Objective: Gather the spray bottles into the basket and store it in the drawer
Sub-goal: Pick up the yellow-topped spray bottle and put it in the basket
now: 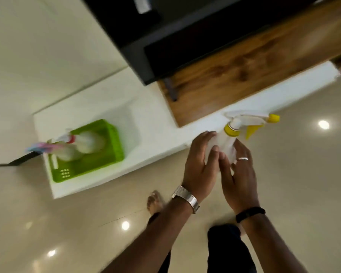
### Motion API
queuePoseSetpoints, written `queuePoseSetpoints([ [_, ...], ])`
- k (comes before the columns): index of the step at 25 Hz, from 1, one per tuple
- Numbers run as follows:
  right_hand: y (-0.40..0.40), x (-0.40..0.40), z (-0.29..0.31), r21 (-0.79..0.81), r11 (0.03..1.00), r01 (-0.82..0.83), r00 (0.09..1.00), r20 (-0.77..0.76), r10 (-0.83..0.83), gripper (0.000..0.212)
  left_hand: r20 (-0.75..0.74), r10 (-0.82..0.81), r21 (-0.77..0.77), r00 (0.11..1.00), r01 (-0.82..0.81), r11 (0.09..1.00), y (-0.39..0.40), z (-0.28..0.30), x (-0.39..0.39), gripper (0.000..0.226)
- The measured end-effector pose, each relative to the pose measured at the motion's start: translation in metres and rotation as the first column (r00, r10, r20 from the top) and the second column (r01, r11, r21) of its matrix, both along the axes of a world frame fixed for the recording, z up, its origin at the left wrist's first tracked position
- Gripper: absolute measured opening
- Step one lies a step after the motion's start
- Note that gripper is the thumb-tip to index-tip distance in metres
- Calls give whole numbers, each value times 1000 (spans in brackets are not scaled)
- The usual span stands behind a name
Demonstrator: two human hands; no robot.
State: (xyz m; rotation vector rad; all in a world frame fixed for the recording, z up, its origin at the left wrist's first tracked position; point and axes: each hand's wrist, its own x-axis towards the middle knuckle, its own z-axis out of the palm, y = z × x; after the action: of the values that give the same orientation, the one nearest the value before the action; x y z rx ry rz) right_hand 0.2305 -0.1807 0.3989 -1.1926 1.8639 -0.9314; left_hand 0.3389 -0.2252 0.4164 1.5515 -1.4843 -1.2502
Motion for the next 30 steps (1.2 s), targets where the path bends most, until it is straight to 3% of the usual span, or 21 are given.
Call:
queuePoseSetpoints([
  [8, -70, 213, 24, -107, 900, -422, 902, 49, 429, 67, -17, 373, -101, 928, -373, 923, -13, 22, 234, 36],
  [14, -79, 323, -5, -128, 762, -635, 772, -74, 631, 61, -37, 499, -12, 866, -500, 866, 14, 2, 338, 42],
  [23, -75, 383, -45, -171, 719, -673, 739, -184, 648, 58, 176, 361, -6, 916, -365, 931, 29, -40, 403, 55],
  [27, -71, 384, -46, -178, 795, -580, 814, -159, 559, 59, 149, 387, 32, 910, -396, 918, 31, -50, 413, 54],
  [30, -69, 365, -49, -183, 845, -503, 861, -190, 472, 58, 254, 338, 51, 906, -362, 931, 33, -59, 420, 51],
])
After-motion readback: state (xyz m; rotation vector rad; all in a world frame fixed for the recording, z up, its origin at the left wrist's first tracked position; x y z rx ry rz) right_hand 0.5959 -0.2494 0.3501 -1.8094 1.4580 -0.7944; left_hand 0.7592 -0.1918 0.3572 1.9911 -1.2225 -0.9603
